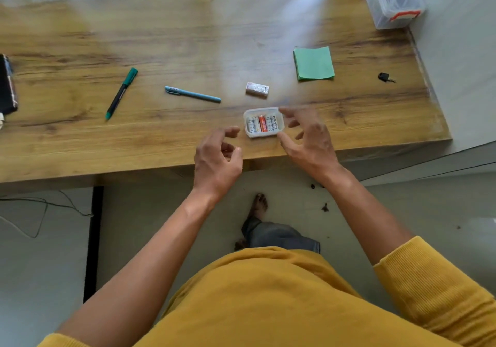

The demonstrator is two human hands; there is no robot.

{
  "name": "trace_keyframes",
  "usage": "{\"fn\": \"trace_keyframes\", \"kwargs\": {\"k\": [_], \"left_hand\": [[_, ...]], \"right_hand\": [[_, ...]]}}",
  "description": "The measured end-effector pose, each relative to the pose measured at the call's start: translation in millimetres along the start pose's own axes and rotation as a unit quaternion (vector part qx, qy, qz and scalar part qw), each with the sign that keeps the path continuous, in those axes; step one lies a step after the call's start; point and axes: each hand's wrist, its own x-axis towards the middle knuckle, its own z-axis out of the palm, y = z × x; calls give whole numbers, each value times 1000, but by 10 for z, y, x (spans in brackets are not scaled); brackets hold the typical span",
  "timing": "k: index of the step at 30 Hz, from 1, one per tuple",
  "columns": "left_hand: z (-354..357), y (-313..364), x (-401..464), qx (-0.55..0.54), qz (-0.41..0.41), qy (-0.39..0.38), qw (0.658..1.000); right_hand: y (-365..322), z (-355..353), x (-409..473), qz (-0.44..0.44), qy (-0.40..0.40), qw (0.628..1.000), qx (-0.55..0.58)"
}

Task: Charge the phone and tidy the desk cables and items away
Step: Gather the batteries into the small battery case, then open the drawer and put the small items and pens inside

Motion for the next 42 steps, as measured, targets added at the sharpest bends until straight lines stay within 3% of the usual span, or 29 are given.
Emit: {"fn": "trace_keyframes", "kwargs": {"k": [3,5,7,8,11,12,14,17,23,30,35,42], "left_hand": [[98,-117,-311,-104,-82,-22,991],[250,-149,-436,-204,-177,-43,962],[419,-150,-495,-312,-305,-52,898],[494,-156,-513,-370,-373,-58,849],[670,-250,-532,-522,-514,-75,677],[733,-295,-521,-554,-534,-63,636],[888,-339,-486,-581,-556,-16,595],[1133,-284,-412,-598,-573,43,559],[1443,-191,-201,-612,-585,115,519],[1744,-157,-50,-638,-579,165,480],[1852,-178,-27,-661,-561,181,464],[1921,-154,2,-669,-549,213,452]], "right_hand": [[-51,86,-271,95,16,990,102],[-44,164,-421,170,8,967,188],[-21,230,-543,238,-4,934,267],[-6,255,-589,272,-11,912,307],[91,338,-658,398,-39,809,431],[152,370,-661,449,-51,754,477],[313,429,-653,536,-60,638,551],[593,551,-624,586,-12,560,585],[925,630,-528,633,85,488,594],[1124,669,-396,642,127,445,611],[1190,685,-340,625,133,446,627],[1208,657,-329,609,143,419,658]]}}
